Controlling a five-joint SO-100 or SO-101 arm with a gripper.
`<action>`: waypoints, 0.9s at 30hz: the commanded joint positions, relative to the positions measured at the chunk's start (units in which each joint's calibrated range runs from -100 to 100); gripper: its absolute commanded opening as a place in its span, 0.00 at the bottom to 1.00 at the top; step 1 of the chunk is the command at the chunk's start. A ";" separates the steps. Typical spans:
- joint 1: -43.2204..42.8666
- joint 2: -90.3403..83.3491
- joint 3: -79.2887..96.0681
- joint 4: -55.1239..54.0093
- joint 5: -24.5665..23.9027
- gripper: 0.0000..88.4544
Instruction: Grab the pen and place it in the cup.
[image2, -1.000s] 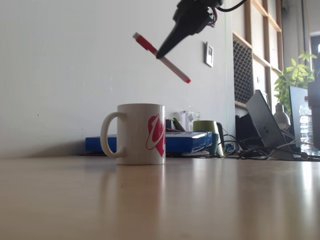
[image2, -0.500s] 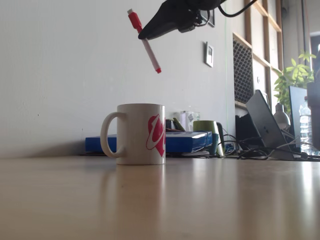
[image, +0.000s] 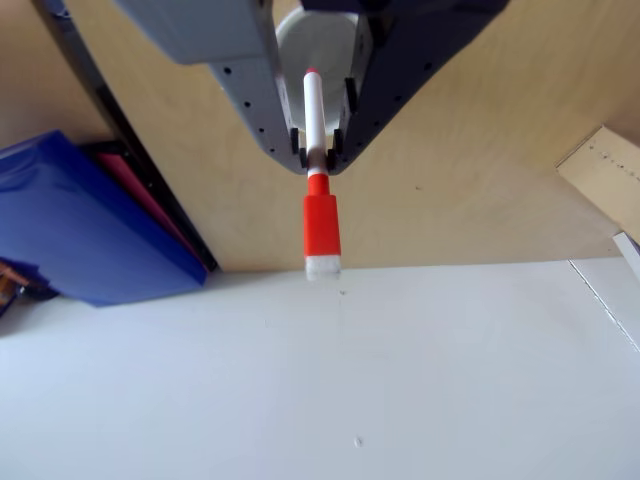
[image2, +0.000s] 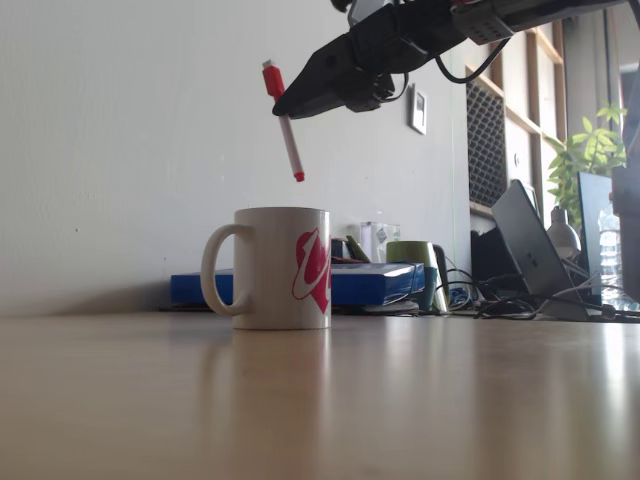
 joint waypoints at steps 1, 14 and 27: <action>0.90 0.71 -0.39 -1.64 -1.09 0.01; 0.06 0.21 7.03 -6.02 -2.03 0.01; -2.69 -7.42 12.46 -6.37 -2.08 0.01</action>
